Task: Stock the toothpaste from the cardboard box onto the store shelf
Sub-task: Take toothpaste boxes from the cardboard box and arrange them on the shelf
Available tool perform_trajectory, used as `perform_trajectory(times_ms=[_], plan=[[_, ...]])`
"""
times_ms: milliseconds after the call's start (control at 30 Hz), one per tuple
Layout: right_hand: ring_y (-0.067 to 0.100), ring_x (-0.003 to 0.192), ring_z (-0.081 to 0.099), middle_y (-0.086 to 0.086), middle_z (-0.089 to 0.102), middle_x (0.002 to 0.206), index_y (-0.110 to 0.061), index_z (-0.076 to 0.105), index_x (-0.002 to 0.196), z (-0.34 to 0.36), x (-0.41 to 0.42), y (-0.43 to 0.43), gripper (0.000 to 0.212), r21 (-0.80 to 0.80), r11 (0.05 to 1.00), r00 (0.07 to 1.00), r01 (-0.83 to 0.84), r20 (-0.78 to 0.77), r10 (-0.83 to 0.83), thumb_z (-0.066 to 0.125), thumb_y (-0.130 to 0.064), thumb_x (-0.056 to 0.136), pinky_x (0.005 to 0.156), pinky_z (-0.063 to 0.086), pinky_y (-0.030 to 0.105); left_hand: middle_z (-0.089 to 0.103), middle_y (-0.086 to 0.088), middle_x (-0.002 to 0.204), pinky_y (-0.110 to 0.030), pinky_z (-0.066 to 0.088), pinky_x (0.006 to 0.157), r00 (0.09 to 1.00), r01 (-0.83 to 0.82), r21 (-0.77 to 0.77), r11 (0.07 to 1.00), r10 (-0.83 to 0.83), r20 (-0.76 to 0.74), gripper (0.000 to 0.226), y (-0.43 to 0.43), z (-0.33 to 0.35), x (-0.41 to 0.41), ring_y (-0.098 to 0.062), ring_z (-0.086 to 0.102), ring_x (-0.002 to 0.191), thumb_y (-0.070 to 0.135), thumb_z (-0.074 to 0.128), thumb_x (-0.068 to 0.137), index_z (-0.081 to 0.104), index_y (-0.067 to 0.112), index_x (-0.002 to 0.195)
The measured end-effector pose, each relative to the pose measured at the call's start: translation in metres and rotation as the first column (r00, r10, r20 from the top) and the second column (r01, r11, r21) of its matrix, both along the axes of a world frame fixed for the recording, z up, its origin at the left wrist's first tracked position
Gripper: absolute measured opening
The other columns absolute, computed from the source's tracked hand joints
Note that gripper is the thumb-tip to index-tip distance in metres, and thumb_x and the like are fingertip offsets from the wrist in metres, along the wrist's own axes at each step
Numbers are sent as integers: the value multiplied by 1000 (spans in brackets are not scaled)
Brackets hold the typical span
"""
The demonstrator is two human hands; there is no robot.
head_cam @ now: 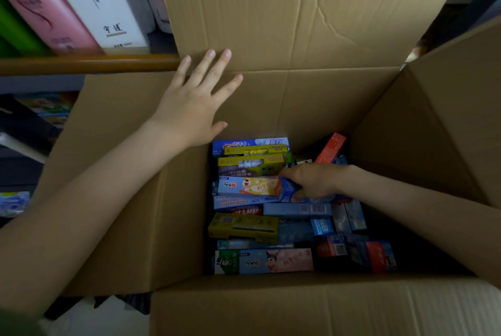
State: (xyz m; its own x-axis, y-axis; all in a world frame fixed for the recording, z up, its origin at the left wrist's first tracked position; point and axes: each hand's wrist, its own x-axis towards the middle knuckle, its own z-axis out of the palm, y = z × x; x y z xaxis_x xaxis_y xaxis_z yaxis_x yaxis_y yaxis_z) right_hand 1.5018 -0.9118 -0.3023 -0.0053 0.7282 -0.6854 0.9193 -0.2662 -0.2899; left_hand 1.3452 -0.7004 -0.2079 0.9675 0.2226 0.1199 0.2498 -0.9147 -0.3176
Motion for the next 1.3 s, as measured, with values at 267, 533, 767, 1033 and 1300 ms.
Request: perform_trajectory(times_ms=[267, 533, 767, 1033, 1300], plan=[[26, 111, 53, 9, 52, 128, -16, 37, 136, 0, -2, 5, 54, 46, 996, 995, -76, 61, 73, 63, -28, 90, 88, 47, 38, -5, -12, 162, -52, 3, 117, 1000, 18, -62, 998, -17, 5, 89, -5, 1, -18, -32, -1, 149, 44, 65, 85, 12, 25, 155], [5, 85, 58, -8, 59, 103, -23, 48, 120, 42, 13, 1, 39, 165, 921, 904, 353, -314, -290, 69, -21, 87, 67, 46, 10, -14, -12, 161, -57, -8, 114, 1000, 24, -248, 969, -25, -2, 89, -2, 3, -12, -31, -15, 147, 69, 49, 82, 14, 30, 154], [19, 91, 65, 8, 62, 103, -16, 52, 121, 78, 16, 0, 36, 156, 477, 386, 865, -814, -434, 61, -3, 89, 80, 56, 40, -15, -8, 161, -50, -14, 116, 999, 44, -482, 875, -39, 20, 94, 1, 11, -16, -24, -23, 145, 88, 27, 69, 40, 33, 145], [18, 81, 66, -1, 66, 88, -24, 51, 129, 133, -13, -15, 44, 57, 255, 132, 965, -949, -287, 57, -3, 91, 85, 55, 42, -6, -4, 162, -42, -18, 115, 995, 57, -615, 786, 6, 101, 106, -4, 17, -20, -20, -21, 146, 98, 11, 61, 45, 37, 140], [18, 72, 71, 8, 71, 87, -11, 58, 110, 176, -44, -40, 20, -170, -16, -170, 985, -971, -168, 61, -16, 91, 62, 59, 32, 57, 11, 131, -27, 40, 102, 977, 141, -964, 225, 123, 172, 72, -47, 57, -60, 0, 50, 121, 95, 43, 59, 52, 50, 114]])
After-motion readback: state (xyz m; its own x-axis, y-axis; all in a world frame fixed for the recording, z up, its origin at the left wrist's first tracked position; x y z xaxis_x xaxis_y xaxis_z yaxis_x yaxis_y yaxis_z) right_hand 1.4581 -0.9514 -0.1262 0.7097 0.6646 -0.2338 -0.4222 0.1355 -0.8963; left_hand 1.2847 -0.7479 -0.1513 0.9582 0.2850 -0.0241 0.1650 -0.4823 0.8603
